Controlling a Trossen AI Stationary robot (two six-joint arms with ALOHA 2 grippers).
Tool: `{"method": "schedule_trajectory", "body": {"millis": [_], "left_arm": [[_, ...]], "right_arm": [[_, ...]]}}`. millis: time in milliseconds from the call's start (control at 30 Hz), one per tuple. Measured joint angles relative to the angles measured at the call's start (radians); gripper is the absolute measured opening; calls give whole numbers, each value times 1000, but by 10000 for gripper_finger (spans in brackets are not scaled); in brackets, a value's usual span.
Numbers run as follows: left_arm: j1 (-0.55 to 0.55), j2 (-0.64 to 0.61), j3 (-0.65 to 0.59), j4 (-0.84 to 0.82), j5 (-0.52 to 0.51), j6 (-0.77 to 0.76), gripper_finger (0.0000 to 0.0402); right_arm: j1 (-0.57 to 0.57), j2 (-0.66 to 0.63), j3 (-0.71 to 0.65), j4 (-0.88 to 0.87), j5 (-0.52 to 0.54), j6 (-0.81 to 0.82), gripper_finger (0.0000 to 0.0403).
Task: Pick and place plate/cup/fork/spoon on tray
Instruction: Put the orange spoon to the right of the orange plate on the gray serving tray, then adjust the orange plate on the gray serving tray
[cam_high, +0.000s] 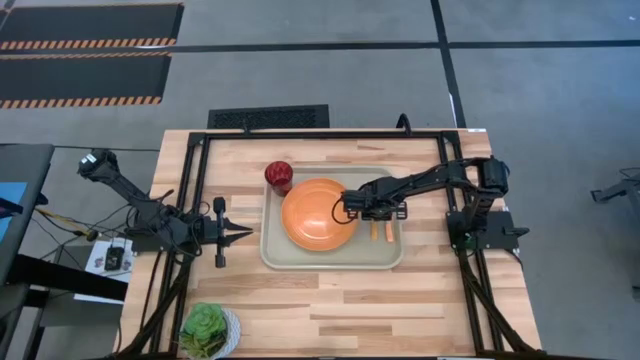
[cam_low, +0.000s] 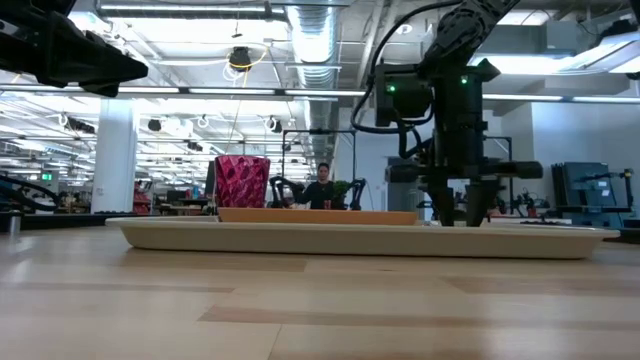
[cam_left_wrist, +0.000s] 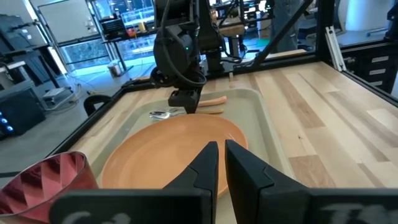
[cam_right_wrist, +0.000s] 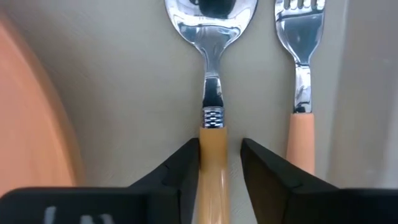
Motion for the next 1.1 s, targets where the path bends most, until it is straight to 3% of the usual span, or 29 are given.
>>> {"method": "schedule_trajectory", "body": {"millis": [333,1100], "left_arm": [[0,0,0,-2,3,0,20],[0,0,0,-7,2,-3,19]], "right_arm": [[0,-1,0,3,2,-3,191],[-2,1,55,-27,36,-54,184]]}}
